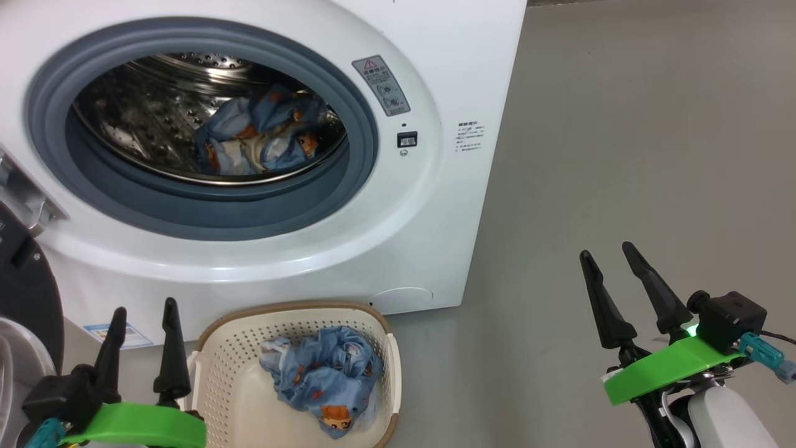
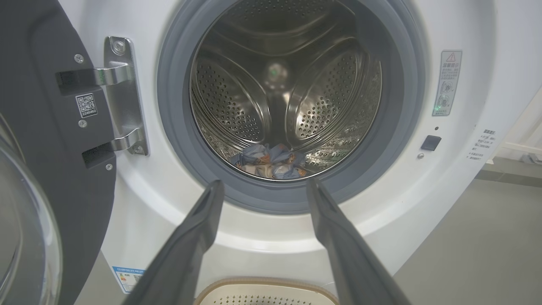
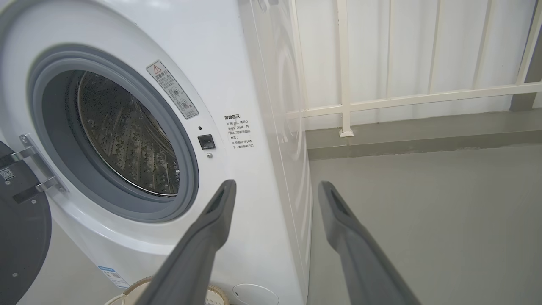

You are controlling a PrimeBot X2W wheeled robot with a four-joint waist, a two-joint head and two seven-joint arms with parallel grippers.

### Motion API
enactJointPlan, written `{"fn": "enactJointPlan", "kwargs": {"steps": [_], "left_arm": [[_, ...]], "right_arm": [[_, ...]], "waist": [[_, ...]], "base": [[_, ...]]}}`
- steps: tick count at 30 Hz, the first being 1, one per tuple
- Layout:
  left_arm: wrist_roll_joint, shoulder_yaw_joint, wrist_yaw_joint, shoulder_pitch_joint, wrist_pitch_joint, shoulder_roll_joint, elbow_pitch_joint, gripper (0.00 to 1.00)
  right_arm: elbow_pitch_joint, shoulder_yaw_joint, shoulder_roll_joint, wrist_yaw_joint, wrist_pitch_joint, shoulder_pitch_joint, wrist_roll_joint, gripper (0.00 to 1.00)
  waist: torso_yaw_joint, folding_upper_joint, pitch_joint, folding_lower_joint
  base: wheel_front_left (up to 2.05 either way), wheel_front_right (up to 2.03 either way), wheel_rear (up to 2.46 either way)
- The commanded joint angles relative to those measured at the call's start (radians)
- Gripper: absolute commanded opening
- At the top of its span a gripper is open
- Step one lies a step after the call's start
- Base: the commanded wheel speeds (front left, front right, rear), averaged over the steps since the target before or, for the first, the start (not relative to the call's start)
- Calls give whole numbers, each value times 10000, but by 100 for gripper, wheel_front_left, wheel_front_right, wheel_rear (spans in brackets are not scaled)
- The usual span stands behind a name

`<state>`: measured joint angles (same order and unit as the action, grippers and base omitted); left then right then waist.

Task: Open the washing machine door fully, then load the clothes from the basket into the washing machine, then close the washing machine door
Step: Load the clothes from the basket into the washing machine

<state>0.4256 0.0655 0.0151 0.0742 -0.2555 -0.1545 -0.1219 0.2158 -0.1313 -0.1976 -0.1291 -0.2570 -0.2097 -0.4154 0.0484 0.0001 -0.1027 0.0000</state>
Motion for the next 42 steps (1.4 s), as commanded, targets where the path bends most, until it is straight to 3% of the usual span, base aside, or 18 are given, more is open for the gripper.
{"fn": "enactJointPlan", "kwargs": {"steps": [1,13,24,42], "left_arm": [[-165,-403,61,227,-63,-144,195,100],[-214,-363,137,361,-63,-109,68,100],[-186,-53,310,846,37,-114,-355,100],[73,341,984,2743,-40,-399,-2908,100]], "right_arm": [[-256,-192,-38,-16,-48,-69,69,100],[-265,-182,9,-16,-48,-159,68,100],[-345,-203,69,-16,-48,-496,125,100],[-762,-3,448,-16,-48,-1223,386,100]], "waist": [[15,-1,-22,0],[107,-1,-260,0],[277,-1,-1236,0],[783,-1,-3519,0]], "base": [[0,0,0],[0,0,0],[0,0,0],[0,0,0]]}}
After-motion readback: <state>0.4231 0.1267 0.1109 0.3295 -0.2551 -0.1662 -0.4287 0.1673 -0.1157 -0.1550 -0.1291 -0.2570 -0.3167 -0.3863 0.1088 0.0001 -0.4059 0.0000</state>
